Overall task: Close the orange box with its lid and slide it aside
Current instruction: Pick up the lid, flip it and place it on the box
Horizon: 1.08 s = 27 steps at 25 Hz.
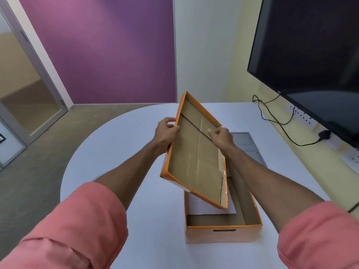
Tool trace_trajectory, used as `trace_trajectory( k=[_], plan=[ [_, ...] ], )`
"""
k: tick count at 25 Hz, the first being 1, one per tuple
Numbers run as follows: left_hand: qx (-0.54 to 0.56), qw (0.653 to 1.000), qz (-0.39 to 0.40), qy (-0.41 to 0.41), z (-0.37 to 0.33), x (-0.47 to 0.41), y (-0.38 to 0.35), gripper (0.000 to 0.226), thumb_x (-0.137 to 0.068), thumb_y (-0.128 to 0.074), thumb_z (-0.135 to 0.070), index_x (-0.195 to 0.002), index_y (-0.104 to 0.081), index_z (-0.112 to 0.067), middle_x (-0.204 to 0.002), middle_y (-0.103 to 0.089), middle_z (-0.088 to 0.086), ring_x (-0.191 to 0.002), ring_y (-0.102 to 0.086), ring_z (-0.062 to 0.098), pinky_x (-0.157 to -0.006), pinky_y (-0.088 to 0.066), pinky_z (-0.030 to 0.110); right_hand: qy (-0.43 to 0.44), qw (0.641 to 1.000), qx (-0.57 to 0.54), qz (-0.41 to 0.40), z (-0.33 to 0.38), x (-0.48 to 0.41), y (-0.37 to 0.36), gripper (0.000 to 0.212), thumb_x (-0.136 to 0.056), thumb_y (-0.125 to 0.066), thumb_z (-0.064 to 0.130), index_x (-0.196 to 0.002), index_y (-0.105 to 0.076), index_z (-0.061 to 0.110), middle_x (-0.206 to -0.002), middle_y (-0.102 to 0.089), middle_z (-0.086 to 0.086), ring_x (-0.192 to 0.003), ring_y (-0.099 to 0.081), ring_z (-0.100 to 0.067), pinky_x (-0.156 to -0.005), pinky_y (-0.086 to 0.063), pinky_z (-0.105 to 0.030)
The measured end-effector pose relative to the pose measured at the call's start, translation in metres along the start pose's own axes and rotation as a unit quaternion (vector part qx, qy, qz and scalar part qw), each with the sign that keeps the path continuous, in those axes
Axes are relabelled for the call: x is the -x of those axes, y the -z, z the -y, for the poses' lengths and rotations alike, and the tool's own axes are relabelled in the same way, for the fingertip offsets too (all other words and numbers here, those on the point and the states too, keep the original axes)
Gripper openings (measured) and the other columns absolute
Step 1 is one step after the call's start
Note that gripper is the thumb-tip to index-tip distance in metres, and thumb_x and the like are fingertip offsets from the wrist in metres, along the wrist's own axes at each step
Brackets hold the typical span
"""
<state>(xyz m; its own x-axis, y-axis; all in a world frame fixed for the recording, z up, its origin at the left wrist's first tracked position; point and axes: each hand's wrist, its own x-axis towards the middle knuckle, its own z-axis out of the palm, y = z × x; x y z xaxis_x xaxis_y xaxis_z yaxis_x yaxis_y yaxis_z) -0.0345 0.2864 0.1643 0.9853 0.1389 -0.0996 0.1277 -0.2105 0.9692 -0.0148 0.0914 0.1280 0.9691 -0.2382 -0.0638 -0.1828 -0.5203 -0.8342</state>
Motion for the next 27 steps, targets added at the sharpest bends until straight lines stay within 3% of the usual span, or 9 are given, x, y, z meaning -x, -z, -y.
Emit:
trace_trajectory(
  k=[3,6,10,13,16,19,21,23,27],
  plan=[
    [-0.008,0.999,-0.034,-0.025,-0.018,0.004,-0.031,0.046,-0.086,-0.062,-0.015,-0.13,-0.051,-0.013,-0.118,-0.061,0.012,-0.1,-0.063,0.026,-0.086,-0.056,0.039,0.043,0.995,-0.076,0.057,0.058,-0.011,0.01,0.044,-0.089,-0.056,0.049,-0.075,-0.068,0.009,-0.086,-0.066,-0.015,-0.081,-0.057,-0.028,-0.077,-0.048,-0.036],
    [-0.001,0.997,-0.059,-0.04,-0.031,0.007,-0.056,0.058,-0.08,-0.071,-0.015,-0.131,-0.045,-0.012,-0.109,-0.057,0.007,-0.093,-0.06,0.021,-0.075,-0.053,0.03,0.024,0.987,-0.136,0.087,0.091,-0.017,0.021,0.036,-0.09,-0.058,0.045,-0.083,-0.067,0.011,-0.09,-0.068,-0.005,-0.086,-0.062,-0.021,-0.076,-0.047,-0.034],
    [0.019,0.996,-0.072,-0.054,-0.036,0.008,-0.076,0.06,-0.073,-0.077,-0.012,-0.122,-0.042,-0.013,-0.103,-0.055,0.007,-0.084,-0.059,0.019,-0.057,-0.043,0.018,-0.029,0.989,-0.118,0.084,0.089,-0.025,0.032,0.019,-0.087,-0.068,0.023,-0.088,-0.066,0.005,-0.095,-0.074,-0.011,-0.089,-0.069,-0.027,-0.069,-0.049,-0.034],
    [0.017,0.997,-0.047,-0.066,-0.034,0.009,-0.087,0.064,-0.069,-0.081,-0.021,-0.12,-0.044,-0.013,-0.102,-0.055,0.004,-0.085,-0.058,0.019,-0.059,-0.044,0.02,-0.063,0.983,-0.147,0.094,0.084,-0.027,0.035,0.031,-0.091,-0.065,0.013,-0.116,-0.059,-0.004,-0.1,-0.07,-0.018,-0.081,-0.069,-0.028,-0.058,-0.056,-0.035],
    [0.069,0.997,-0.03,-0.023,-0.03,-0.003,-0.083,0.056,-0.076,-0.074,-0.039,-0.118,-0.052,-0.01,-0.111,-0.06,0.006,-0.098,-0.059,0.023,-0.08,-0.053,0.034,-0.084,0.974,-0.192,0.085,0.078,-0.034,0.042,0.039,-0.097,-0.048,0.007,-0.134,-0.04,-0.003,-0.087,-0.059,-0.017,-0.071,-0.06,-0.028,-0.062,-0.056,-0.043],
    [0.073,0.996,-0.014,0.046,-0.015,-0.019,-0.066,0.058,-0.087,-0.056,-0.051,-0.122,-0.053,-0.005,-0.116,-0.057,0.007,-0.113,-0.054,0.028,-0.101,-0.044,0.044,-0.078,0.97,-0.222,0.057,0.069,-0.039,0.057,0.015,-0.099,-0.041,0.009,-0.108,-0.052,0.005,-0.069,-0.047,-0.008,-0.055,-0.049,-0.018,-0.049,-0.05,-0.029],
    [0.04,0.995,0.007,0.094,0.0,-0.025,-0.053,0.072,-0.089,-0.048,-0.057,-0.138,-0.043,-0.004,-0.135,-0.051,0.013,-0.126,-0.047,0.031,-0.104,-0.037,0.045,-0.069,0.974,-0.212,0.039,0.062,-0.043,0.068,0.026,-0.101,-0.041,0.017,-0.081,-0.053,0.006,-0.066,-0.048,-0.006,-0.052,-0.046,-0.017,-0.051,-0.047,-0.028],
    [0.011,0.992,0.014,0.126,0.017,-0.029,-0.041,0.078,-0.092,-0.041,-0.058,-0.148,-0.028,-0.005,-0.154,-0.034,0.013,-0.139,-0.034,0.034,-0.11,-0.031,0.048,-0.071,0.968,-0.237,0.033,0.055,-0.046,0.077,0.031,-0.102,-0.042,0.025,-0.083,-0.058,0.006,-0.071,-0.057,-0.007,-0.059,-0.055,-0.019,-0.064,-0.053,-0.034],
    [0.003,0.982,-0.021,0.189,0.033,-0.035,-0.027,0.073,-0.096,-0.027,-0.058,-0.151,-0.02,-0.01,-0.158,-0.025,0.012,-0.142,-0.031,0.035,-0.113,-0.028,0.052,-0.111,0.945,-0.308,0.024,0.038,-0.051,0.086,0.031,-0.101,-0.047,0.029,-0.086,-0.061,0.005,-0.071,-0.064,-0.008,-0.059,-0.061,-0.019,-0.059,-0.056,-0.034]
  ],
)
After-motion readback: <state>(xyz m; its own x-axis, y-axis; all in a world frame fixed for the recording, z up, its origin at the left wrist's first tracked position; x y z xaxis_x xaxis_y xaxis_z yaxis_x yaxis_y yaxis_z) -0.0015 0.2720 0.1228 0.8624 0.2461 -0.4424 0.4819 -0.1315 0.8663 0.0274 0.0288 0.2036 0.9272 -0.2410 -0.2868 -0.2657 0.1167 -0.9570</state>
